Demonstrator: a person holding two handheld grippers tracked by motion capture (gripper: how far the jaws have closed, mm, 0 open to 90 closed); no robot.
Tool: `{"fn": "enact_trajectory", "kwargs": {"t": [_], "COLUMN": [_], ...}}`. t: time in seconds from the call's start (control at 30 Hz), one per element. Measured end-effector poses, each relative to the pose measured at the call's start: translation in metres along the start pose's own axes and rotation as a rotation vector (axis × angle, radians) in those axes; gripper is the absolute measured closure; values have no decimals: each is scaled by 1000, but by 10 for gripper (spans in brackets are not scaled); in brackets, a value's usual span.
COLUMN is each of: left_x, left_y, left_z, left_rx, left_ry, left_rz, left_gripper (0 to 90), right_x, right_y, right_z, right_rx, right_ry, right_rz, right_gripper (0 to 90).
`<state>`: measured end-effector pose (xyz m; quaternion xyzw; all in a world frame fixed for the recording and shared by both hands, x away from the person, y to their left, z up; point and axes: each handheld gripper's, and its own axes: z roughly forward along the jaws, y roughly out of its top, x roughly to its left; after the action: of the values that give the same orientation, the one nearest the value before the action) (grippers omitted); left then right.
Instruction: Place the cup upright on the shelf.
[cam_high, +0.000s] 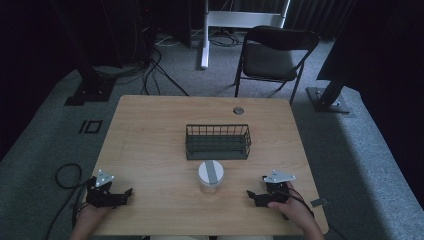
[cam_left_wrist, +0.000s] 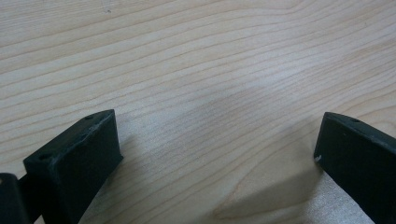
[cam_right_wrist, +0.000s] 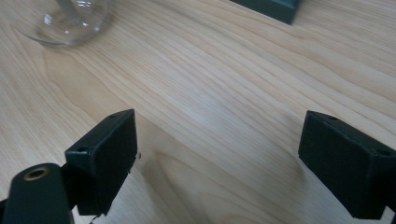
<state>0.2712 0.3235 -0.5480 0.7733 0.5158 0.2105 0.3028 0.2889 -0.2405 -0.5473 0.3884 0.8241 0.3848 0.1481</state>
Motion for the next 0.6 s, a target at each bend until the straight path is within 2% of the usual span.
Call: {"fn": "enact_trajectory", "kwargs": {"t": [0.53,0.6], "left_x": [0,0], "left_y": [0,0], "left_z": [0,0], "left_rx": [0,0], "left_ry": [0,0], "left_rz": [0,-1], "left_gripper": [6,5], "right_x": [24,29], "right_y": [12,15], "right_z": [12,14], "right_rx": [-32,-40], "right_ry": [66,85], "right_rz": [-54,-66], "right_gripper": [114,114]}}
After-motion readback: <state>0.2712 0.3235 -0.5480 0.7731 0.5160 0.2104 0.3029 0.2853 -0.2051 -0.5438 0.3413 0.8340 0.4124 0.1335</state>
